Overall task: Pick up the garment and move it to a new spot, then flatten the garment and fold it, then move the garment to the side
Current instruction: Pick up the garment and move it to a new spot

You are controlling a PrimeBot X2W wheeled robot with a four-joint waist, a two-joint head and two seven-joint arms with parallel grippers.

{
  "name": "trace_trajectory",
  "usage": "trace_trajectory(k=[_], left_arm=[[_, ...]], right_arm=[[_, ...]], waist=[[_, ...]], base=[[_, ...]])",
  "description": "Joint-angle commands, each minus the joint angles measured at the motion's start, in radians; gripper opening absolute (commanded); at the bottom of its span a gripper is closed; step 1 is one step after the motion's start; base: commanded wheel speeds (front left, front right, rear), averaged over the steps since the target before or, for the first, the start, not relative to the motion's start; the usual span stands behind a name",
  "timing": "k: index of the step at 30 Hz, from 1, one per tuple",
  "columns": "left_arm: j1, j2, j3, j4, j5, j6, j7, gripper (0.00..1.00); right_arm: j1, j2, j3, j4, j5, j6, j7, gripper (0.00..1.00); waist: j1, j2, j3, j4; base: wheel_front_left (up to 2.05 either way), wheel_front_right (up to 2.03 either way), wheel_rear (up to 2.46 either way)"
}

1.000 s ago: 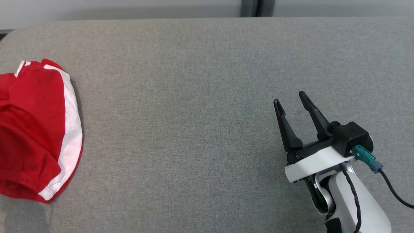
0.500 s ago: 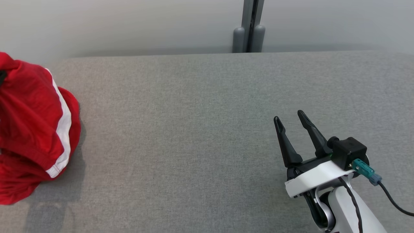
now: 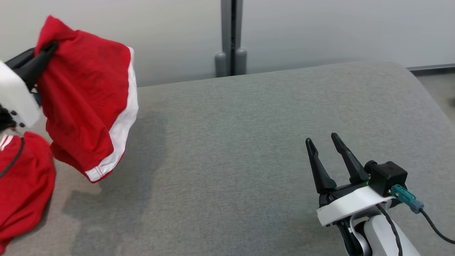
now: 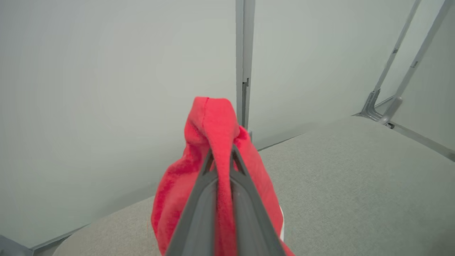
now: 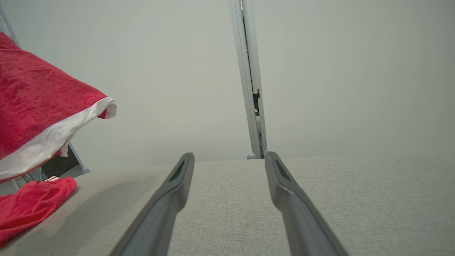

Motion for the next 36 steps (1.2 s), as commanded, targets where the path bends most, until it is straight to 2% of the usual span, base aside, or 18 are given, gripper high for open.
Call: trace_trajectory(k=[1,9,14,23,31,33,34,36], left_arm=[[0.009,-0.012,-0.003,-0.028,0.001,0.004,-0.006,0.00],[0.068,-0.045,-0.019,-0.168,-0.014,0.031,-0.026,0.00],[0.133,-0.090,-0.071,-0.177,0.020,0.024,-0.075,0.00],[0.222,-0.199,-0.191,-0.033,0.141,0.010,-0.216,0.00],[0.252,-0.314,-0.271,0.134,0.193,0.000,-0.325,0.00],[0.256,-0.338,-0.275,0.161,0.180,-0.003,-0.344,0.59],[0.254,-0.348,-0.271,0.172,0.175,-0.004,-0.358,1.00],[0.242,-0.356,-0.268,0.189,0.177,-0.006,-0.384,1.00]], right_arm=[[0.005,-0.007,-0.005,-0.004,0.007,0.000,-0.005,1.00],[-0.002,-0.006,-0.015,-0.030,0.014,0.000,-0.005,1.00],[0.001,-0.007,-0.015,-0.041,0.009,0.000,-0.005,1.00],[-0.005,-0.007,-0.008,-0.045,0.006,0.000,-0.005,1.00],[-0.006,-0.007,0.003,-0.025,0.002,0.000,-0.005,1.00],[-0.008,-0.007,0.005,-0.018,0.000,0.000,-0.005,1.00],[-0.010,-0.007,0.004,-0.014,-0.001,0.000,-0.005,1.00],[-0.012,-0.007,0.002,-0.007,0.000,0.000,-0.005,1.00]], waist=[[0.0000,0.0000,-0.004,-0.039],[0.0000,0.0000,0.044,-0.128],[0.0000,0.0000,0.069,-0.161],[0.0000,0.0000,0.081,-0.181],[0.0000,0.0000,0.067,-0.147],[0.0000,0.0000,0.060,-0.135],[0.0000,0.0000,0.056,-0.130],[0.0000,0.0000,0.048,-0.118]], base=[[0.00,0.00,0.00],[0.00,0.00,0.00],[0.00,0.00,0.00],[0.00,0.00,0.00],[0.00,0.00,0.00],[0.00,0.00,0.00],[0.00,0.00,0.00],[0.00,0.00,0.00]])
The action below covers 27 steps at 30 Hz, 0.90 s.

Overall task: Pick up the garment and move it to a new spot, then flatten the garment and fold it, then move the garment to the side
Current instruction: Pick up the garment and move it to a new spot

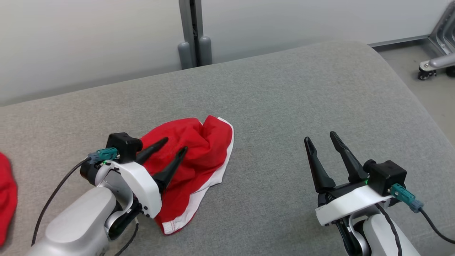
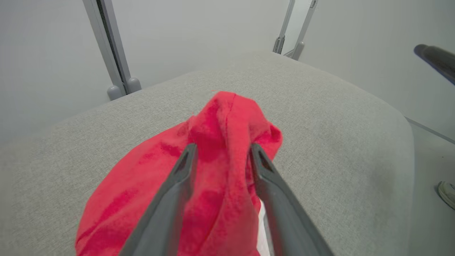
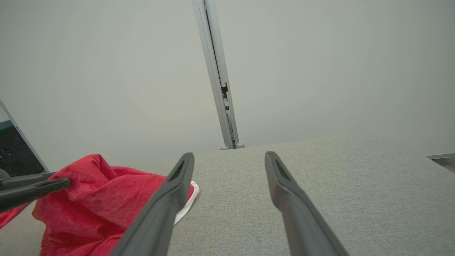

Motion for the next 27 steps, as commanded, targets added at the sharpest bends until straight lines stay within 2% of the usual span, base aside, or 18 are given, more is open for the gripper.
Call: trace_trajectory(k=[1,8,12,16,20,23,27], left_arm=[[-0.013,0.002,0.011,0.009,0.001,-0.006,-0.025,1.00],[0.007,0.037,0.079,-0.029,-0.004,0.044,-0.132,1.00],[0.044,0.080,0.145,-0.094,-0.012,0.098,-0.168,1.00],[0.113,0.115,0.237,-0.173,-0.029,0.170,-0.184,1.00],[0.202,0.141,0.340,-0.262,-0.002,0.227,-0.189,1.00],[0.301,0.135,0.445,-0.330,0.031,0.262,-0.189,1.00],[0.420,0.097,0.569,-0.410,0.089,0.295,-0.189,1.00]], right_arm=[[-0.009,-0.007,-0.005,0.005,-0.005,0.000,-0.005,1.00],[0.007,-0.007,-0.008,0.010,-0.005,0.000,-0.005,1.00],[0.009,-0.007,-0.013,-0.001,-0.007,0.000,-0.005,1.00],[0.006,-0.007,-0.032,-0.022,-0.020,0.000,-0.005,1.00],[0.027,-0.007,-0.038,-0.055,-0.040,0.000,-0.005,1.00],[0.045,-0.007,-0.050,-0.078,-0.049,0.000,-0.005,1.00],[0.081,-0.007,-0.076,-0.103,-0.041,0.000,-0.005,1.00]], waist=[[0.0000,0.0000,-0.012,0.016],[0.0000,0.0000,-0.035,0.051],[0.0000,0.0000,-0.036,0.073],[0.0000,0.0000,-0.034,0.095],[0.0000,0.0000,-0.039,0.112],[0.0000,0.0000,-0.047,0.122],[0.0000,0.0000,-0.059,0.135]], base=[[0.00,0.00,0.00],[0.00,0.00,0.00],[0.00,0.00,0.00],[0.00,0.00,0.00],[0.00,0.00,0.00],[0.00,0.00,0.00],[0.00,0.00,0.00]])
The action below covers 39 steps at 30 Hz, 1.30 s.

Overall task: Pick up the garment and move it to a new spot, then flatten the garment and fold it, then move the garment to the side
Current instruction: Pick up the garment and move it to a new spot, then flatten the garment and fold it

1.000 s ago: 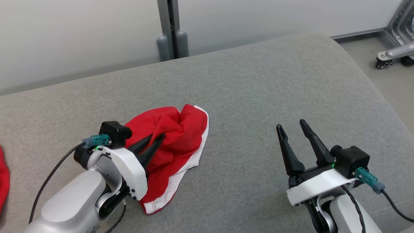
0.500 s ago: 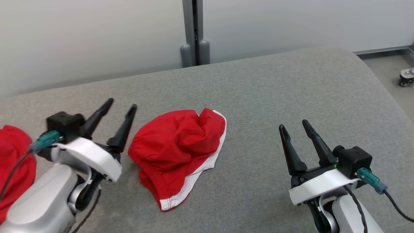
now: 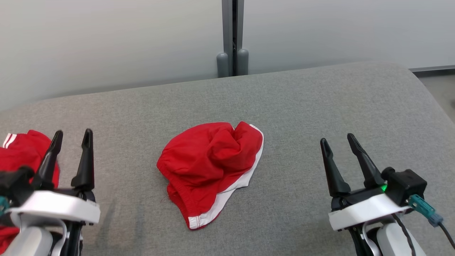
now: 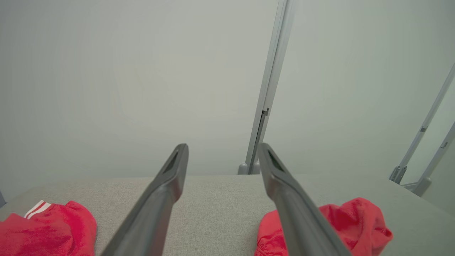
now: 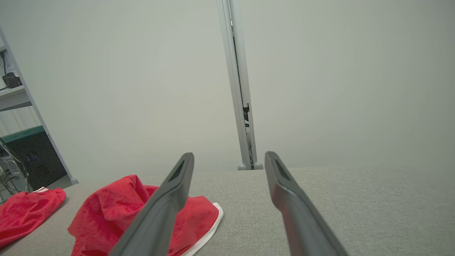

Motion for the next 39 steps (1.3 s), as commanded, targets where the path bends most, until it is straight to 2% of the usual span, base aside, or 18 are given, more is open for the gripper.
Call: trace_trajectory(k=[1,2,4,10,15,27,39], left_arm=[[0.055,-0.023,0.050,-0.035,0.035,0.016,-0.005,1.00],[0.055,-0.023,0.050,-0.035,0.035,0.016,-0.005,1.00],[0.109,-0.062,0.094,-0.062,0.057,0.021,-0.004,1.00],[0.253,-0.183,0.213,-0.060,0.157,-0.022,-0.005,1.00],[0.298,-0.253,0.236,-0.028,0.238,-0.059,-0.005,1.00],[0.320,-0.339,0.322,-0.009,0.348,-0.123,-0.005,1.00],[0.325,-0.383,0.356,-0.005,0.401,-0.161,-0.005,1.00]], right_arm=[[0.024,-0.007,-0.013,-0.012,0.008,0.000,-0.005,1.00],[0.024,-0.007,-0.013,-0.012,0.008,0.000,-0.005,1.00],[0.034,-0.006,-0.023,-0.024,0.013,0.000,-0.005,1.00],[0.068,-0.007,-0.045,-0.036,-0.004,0.000,-0.005,1.00],[0.101,-0.006,-0.079,-0.026,-0.023,0.000,-0.005,1.00],[0.105,-0.006,-0.084,-0.034,-0.024,0.000,-0.005,1.00],[0.098,-0.006,-0.074,-0.030,-0.026,0.000,-0.005,1.00]], waist=[[0.0000,0.0000,-0.008,0.007],[0.0000,0.0000,-0.008,0.007],[0.0000,0.0000,-0.011,0.012],[0.0000,0.0000,-0.022,0.011],[0.0000,0.0000,-0.034,0.021],[0.0000,0.0000,-0.047,0.023],[0.0000,0.0000,-0.044,0.032]], base=[[0.00,0.00,0.00],[0.00,0.00,0.00],[0.00,0.00,0.00],[0.00,0.00,0.00],[0.00,0.00,0.00],[0.00,0.00,0.00],[0.00,0.00,0.00]])
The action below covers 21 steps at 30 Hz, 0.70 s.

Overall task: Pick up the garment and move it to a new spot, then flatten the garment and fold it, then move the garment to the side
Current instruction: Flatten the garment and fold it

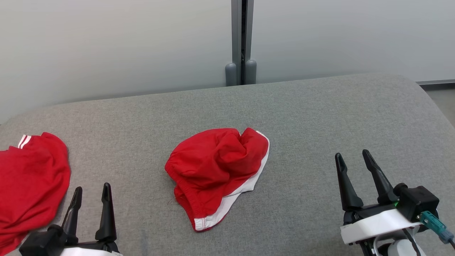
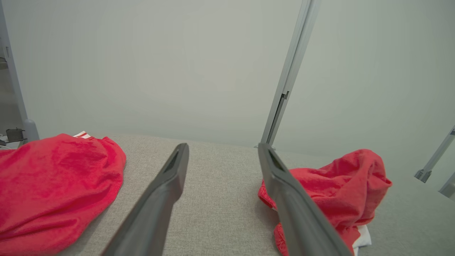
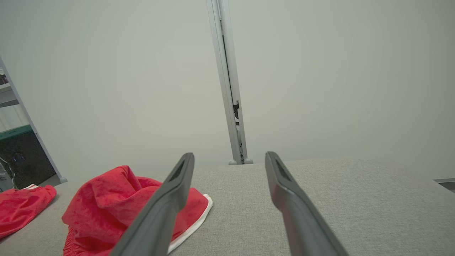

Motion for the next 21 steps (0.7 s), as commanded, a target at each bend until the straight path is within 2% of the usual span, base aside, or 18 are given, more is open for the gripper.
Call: trace_trajectory(k=[1,15,19,21], left_arm=[[0.012,0.000,0.006,0.003,0.010,-0.007,-0.005,1.00],[0.009,-0.018,0.008,0.020,0.030,-0.023,-0.005,1.00],[0.003,-0.025,0.004,0.033,-0.004,-0.042,0.004,1.00],[-0.002,-0.025,-0.023,0.035,-0.021,-0.069,0.037,1.00]], right_arm=[[-0.003,-0.006,0.002,0.002,0.000,0.000,-0.005,1.00],[-0.016,-0.006,0.009,0.014,0.008,0.000,-0.005,1.00],[-0.018,-0.006,0.009,0.019,0.010,0.000,-0.005,1.00],[-0.023,-0.006,0.005,0.019,0.010,0.000,-0.005,1.00]], waist=[[0.0000,0.0000,0.000,0.000],[0.0000,0.0000,-0.005,-0.007],[0.0000,0.0000,-0.006,-0.010],[0.0000,0.0000,-0.005,-0.012]], base=[[0.00,0.00,0.00],[0.00,0.00,0.00],[0.00,0.00,0.00],[0.00,0.00,0.00]])
